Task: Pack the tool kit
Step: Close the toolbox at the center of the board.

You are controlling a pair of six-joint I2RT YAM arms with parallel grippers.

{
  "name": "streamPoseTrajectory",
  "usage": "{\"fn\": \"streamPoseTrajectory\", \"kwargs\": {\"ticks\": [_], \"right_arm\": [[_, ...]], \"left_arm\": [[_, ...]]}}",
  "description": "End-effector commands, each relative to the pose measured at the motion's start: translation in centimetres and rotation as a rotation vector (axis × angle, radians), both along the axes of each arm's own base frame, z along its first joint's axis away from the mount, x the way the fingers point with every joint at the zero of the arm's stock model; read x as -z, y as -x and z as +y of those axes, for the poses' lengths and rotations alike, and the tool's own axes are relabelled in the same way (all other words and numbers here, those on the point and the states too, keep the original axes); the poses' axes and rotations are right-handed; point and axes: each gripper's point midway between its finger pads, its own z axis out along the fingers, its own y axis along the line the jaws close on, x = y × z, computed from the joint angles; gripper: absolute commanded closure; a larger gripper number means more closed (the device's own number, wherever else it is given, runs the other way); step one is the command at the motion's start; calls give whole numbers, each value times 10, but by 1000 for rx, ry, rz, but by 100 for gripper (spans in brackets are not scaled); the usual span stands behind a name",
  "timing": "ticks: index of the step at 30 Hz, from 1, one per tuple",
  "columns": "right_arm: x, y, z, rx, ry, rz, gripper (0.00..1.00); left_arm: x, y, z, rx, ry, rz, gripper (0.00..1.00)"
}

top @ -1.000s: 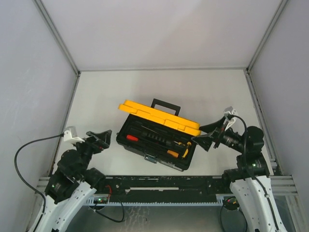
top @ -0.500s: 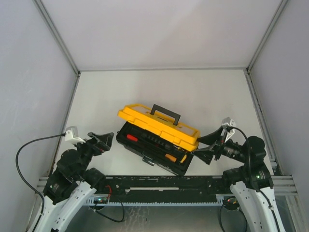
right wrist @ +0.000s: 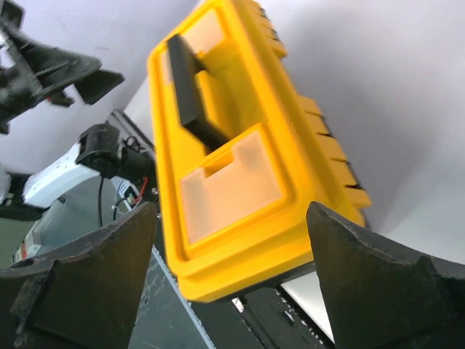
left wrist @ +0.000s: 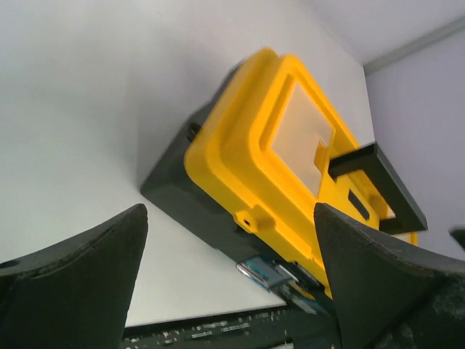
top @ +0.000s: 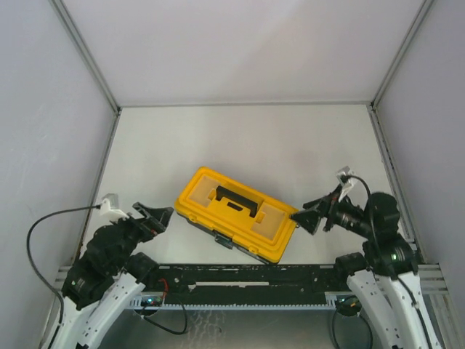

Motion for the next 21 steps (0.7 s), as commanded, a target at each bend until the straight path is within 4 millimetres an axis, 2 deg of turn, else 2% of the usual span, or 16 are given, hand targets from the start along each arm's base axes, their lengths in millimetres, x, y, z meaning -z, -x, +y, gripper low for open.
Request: {"fn": "streamPoseTrajectory", "kwargs": {"ticks": [1,3,5,7,10,13,17,21], "right_arm": [[13,-48,-3,111,115,118,17],[32,-67,-6,151,224,163,17],[42,-71,9,55,247,185,17],[46,-69,28,-42,212,219,18],[58,-75,41,-36,232,241,18],[72,-80,46,-5,232,279,20],[85,-76,49,24,192,329,23],[93,-68,45,94,163,360,24]], "left_arm": [[15,4,-56,247,65,98,0],[20,4,-77,335,124,103,0],[17,5,-94,410,203,63,0],[4,5,-111,491,285,-17,0],[17,1,-123,528,303,11,1],[29,-12,-129,518,255,29,5],[12,-37,-141,509,258,-55,13],[-12,-65,-159,545,150,-107,15]]}}
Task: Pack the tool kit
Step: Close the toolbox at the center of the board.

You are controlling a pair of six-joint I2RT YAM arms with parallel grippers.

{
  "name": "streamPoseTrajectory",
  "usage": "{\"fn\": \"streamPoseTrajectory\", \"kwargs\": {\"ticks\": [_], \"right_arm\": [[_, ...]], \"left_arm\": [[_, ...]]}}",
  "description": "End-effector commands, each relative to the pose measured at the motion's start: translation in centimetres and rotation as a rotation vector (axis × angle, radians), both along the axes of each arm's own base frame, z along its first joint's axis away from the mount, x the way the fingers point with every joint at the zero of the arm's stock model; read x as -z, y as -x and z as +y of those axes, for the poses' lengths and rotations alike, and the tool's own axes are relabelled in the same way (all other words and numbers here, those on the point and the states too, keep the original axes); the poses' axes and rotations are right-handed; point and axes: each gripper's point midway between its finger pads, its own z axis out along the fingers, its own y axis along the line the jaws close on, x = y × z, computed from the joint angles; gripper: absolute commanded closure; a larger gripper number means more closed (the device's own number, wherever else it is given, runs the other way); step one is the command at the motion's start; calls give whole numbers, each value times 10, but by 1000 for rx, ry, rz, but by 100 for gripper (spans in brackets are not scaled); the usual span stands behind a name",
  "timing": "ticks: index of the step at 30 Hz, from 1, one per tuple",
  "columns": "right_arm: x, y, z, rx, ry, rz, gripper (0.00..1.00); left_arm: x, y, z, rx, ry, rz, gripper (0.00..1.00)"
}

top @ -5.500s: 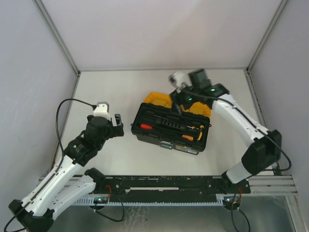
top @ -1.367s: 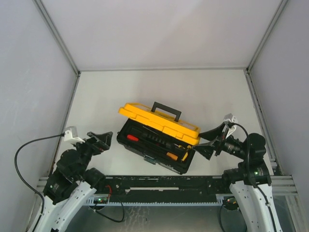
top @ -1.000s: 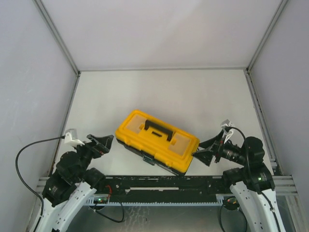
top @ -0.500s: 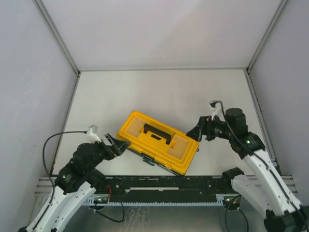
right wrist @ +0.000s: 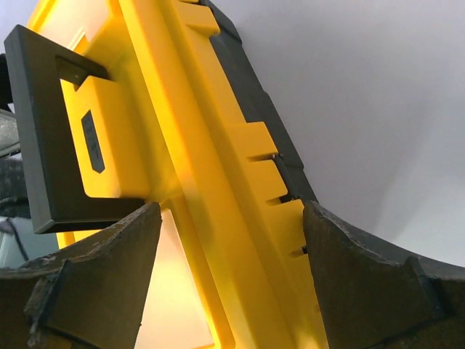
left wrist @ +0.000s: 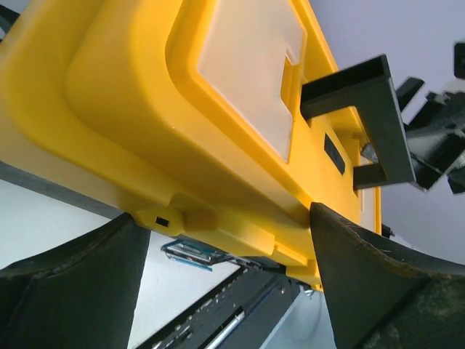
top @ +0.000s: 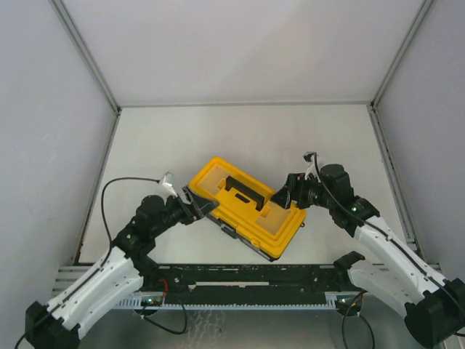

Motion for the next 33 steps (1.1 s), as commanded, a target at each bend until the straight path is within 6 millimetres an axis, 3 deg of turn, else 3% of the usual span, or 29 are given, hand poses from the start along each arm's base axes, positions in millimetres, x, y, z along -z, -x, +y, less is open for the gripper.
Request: {"fn": "streamPoseTrajectory", "kwargs": {"ticks": [1,4,8,11,15,19,25,28,33], "right_arm": [[12,18,6,51,-45,70,24],[10,22,-4,118,-16,45,24],[-3,21,-20,201,-21,-16,23],[-20,23,-20,174,-43,-73,21],[-34,20,-26,174,1,-117,21],[-46,18,-18,114,-2,-145,21],[-47,12,-7,91,-17,-135,21],[-45,13,-2,67,-21,-123,21],[-45,10,3,58,-20,-128,21]], "left_arm": [[-71,-37,-30,81,-16,-261,14],[-68,-64,-43,101,-97,-274,11],[-66,-80,-49,106,-118,-269,2],[-61,-74,-39,84,-106,-279,0],[-40,-63,-8,-26,-117,-257,0],[-24,-51,14,-111,-49,-245,0],[6,-30,8,-85,185,-224,0],[17,-28,6,-84,211,-196,0],[16,-22,3,-65,292,-198,0]]}}
